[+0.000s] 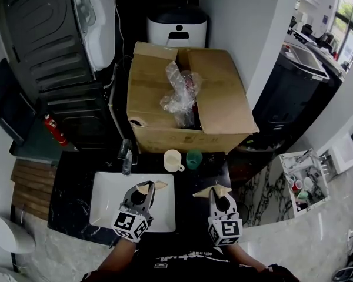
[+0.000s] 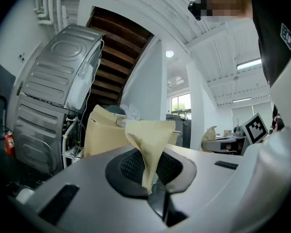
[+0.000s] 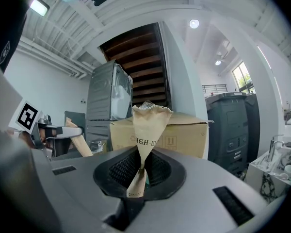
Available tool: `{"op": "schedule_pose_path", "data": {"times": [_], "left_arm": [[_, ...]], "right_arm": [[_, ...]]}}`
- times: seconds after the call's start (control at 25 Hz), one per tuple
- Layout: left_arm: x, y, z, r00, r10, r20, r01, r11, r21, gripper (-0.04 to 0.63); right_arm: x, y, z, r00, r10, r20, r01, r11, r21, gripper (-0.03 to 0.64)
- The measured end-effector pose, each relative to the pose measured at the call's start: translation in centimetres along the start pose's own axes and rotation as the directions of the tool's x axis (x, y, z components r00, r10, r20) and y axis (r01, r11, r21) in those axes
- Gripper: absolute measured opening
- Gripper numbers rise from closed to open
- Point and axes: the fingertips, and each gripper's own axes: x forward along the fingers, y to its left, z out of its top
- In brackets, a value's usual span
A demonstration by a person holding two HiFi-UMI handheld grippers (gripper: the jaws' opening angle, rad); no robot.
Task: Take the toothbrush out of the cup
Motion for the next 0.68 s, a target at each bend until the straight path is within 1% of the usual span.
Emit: {"op": "schedule_pose_path", "data": {"times": [0.68], "left_arm": [[0.3, -1.2, 0.0, 1.0, -0.029, -0.004, 0.029, 1.0, 0.006, 0.029]], "right_arm": [[-0.4, -0.3, 0.5, 1.0, -0.009, 0.01, 0.009, 1.0, 0.001, 0.055]]}}
